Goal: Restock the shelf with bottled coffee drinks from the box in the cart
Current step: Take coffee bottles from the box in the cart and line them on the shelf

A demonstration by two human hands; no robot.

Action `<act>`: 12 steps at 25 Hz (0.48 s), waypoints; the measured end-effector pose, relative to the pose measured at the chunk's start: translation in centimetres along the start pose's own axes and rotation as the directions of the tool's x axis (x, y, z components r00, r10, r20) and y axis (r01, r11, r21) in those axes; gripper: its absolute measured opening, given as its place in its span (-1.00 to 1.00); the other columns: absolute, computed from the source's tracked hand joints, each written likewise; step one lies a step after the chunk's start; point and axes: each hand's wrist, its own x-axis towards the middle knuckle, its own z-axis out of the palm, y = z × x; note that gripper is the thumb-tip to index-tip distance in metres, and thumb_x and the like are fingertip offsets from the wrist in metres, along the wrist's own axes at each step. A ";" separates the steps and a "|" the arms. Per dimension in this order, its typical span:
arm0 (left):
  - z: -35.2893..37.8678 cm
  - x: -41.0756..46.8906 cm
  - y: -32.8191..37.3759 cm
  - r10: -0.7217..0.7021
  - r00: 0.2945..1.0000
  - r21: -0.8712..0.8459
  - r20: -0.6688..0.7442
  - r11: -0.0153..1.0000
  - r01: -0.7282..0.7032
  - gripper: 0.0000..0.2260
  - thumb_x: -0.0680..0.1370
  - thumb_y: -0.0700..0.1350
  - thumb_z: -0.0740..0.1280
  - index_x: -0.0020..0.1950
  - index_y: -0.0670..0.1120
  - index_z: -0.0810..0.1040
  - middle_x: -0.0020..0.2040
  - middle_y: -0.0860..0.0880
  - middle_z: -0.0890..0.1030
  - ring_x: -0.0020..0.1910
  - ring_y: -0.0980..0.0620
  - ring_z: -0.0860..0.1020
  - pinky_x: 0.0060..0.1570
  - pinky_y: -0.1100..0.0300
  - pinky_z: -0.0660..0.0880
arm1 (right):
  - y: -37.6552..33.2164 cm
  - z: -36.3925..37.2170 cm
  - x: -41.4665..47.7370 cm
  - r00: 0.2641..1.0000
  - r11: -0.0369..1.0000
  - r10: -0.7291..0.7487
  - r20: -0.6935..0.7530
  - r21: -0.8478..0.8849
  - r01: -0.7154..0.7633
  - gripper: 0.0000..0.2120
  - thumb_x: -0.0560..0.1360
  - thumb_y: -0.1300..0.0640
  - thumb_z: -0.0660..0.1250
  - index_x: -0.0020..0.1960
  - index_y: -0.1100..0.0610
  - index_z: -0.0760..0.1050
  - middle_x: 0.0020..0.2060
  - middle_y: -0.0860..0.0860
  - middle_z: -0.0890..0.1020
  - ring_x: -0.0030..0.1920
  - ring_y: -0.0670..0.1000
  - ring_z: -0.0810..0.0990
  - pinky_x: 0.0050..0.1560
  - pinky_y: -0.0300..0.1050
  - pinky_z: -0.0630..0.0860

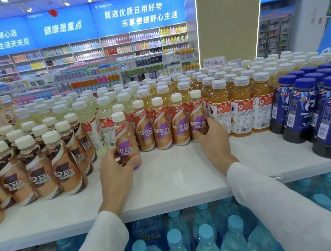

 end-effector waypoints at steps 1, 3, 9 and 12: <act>0.0 0.1 0.0 -0.003 1.000 0.002 -0.006 1.000 0.003 -0.48 0.45 0.02 0.56 0.36 0.02 0.48 0.27 0.00 0.57 0.14 0.03 0.55 0.13 0.11 0.49 | 0.0 0.0 0.0 1.000 1.000 -0.004 0.000 -0.013 0.004 -0.47 0.52 0.10 0.48 0.44 0.17 0.46 0.32 0.08 0.58 0.33 0.12 0.52 0.37 0.10 0.48; 0.2 0.3 0.1 -0.009 1.000 0.004 -0.023 1.000 0.010 -0.49 0.47 0.01 0.56 0.36 0.02 0.48 0.27 0.01 0.58 0.13 0.06 0.54 0.13 0.12 0.49 | 0.0 0.0 0.0 1.000 1.000 -0.006 0.005 -0.027 0.006 -0.48 0.53 0.10 0.47 0.44 0.18 0.45 0.33 0.11 0.57 0.34 0.14 0.51 0.38 0.11 0.47; 0.6 0.7 0.6 -0.044 0.998 0.010 -0.043 0.999 0.045 -0.45 0.48 0.01 0.56 0.41 -0.01 0.46 0.29 0.01 0.58 0.19 0.03 0.54 0.23 0.05 0.53 | 0.1 0.0 -0.1 1.000 0.999 -0.020 0.022 -0.030 0.020 -0.45 0.56 0.10 0.44 0.49 0.19 0.40 0.39 0.11 0.52 0.39 0.15 0.47 0.41 0.14 0.43; 0.6 0.5 0.8 -0.061 0.995 -0.003 -0.085 0.998 0.061 -0.44 0.44 0.02 0.59 0.38 -0.01 0.50 0.22 0.03 0.60 0.15 0.03 0.57 0.17 0.10 0.55 | 0.0 0.0 -0.2 1.000 0.999 -0.018 0.012 -0.040 0.018 -0.46 0.56 0.10 0.43 0.49 0.20 0.39 0.40 0.13 0.50 0.40 0.16 0.44 0.44 0.10 0.40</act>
